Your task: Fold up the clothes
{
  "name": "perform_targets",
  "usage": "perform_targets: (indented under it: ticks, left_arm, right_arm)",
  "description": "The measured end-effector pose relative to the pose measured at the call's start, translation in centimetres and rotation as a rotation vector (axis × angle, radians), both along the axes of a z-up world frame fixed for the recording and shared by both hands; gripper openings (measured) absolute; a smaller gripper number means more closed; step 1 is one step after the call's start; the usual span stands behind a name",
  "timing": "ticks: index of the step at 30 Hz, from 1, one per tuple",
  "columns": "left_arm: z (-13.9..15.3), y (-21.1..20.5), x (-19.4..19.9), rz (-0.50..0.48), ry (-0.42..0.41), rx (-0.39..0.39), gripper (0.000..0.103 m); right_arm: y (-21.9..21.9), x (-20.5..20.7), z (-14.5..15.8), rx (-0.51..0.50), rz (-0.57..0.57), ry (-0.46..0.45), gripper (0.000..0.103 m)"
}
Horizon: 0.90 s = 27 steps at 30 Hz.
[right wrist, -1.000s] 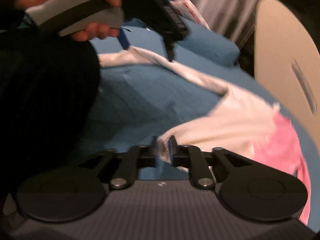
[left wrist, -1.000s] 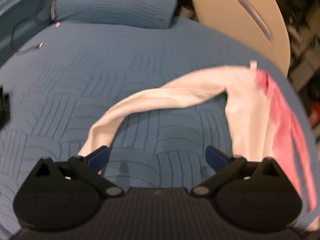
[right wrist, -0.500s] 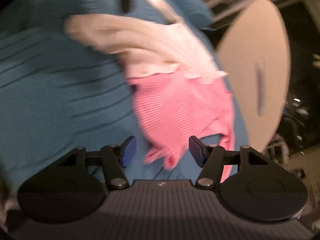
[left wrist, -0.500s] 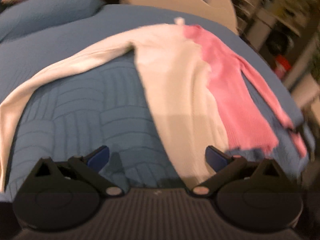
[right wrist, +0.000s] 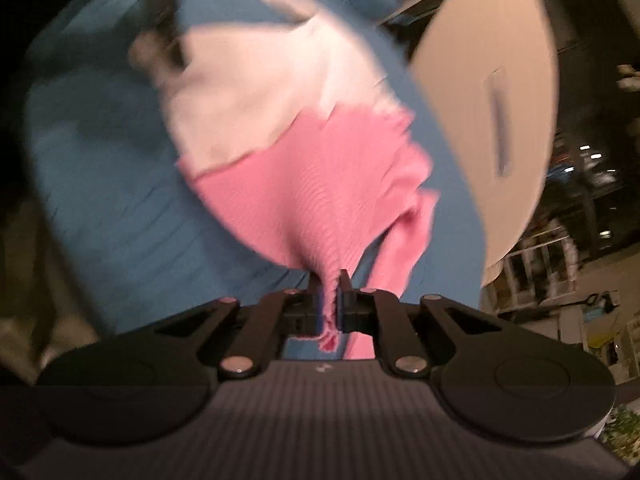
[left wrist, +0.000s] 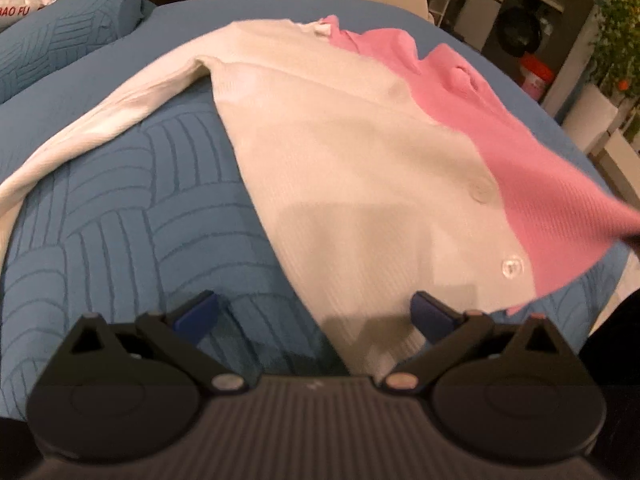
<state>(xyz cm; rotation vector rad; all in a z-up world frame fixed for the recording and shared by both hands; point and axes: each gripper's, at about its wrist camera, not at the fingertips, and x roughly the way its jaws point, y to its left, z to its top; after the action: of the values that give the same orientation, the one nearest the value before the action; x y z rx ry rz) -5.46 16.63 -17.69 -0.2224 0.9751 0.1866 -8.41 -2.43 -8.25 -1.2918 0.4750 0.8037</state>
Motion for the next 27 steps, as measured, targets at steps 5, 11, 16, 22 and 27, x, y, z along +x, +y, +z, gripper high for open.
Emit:
perform_targets:
  ticks: [5, 11, 16, 22, 27]
  left_arm:
    - [-0.4, -1.0, -0.1, -0.032, 0.020, 0.072, 0.103]
    - [0.4, 0.2, -0.3, 0.007, -0.025, 0.006, 0.103]
    - [0.3, 0.2, -0.2, 0.012, -0.016, -0.002, 0.103]
    - [0.1, -0.2, -0.1, -0.010, -0.006, 0.023, 0.103]
    - [0.1, 0.0, 0.0, -0.004, -0.008, 0.015, 0.103]
  right_arm:
    - [1.0, 1.4, 0.2, 0.029, -0.018, 0.202, 0.042]
    - [-5.3, 10.3, 6.0, 0.554, -0.423, 0.131, 0.074]
    - [-10.1, 18.5, -0.4, 0.583, -0.743, 0.332, 0.074]
    - [-12.3, 20.4, -2.8, 0.672, -0.844, 0.584, 0.040]
    - [-12.5, 19.7, -2.7, 0.615, -0.821, 0.548, 0.013]
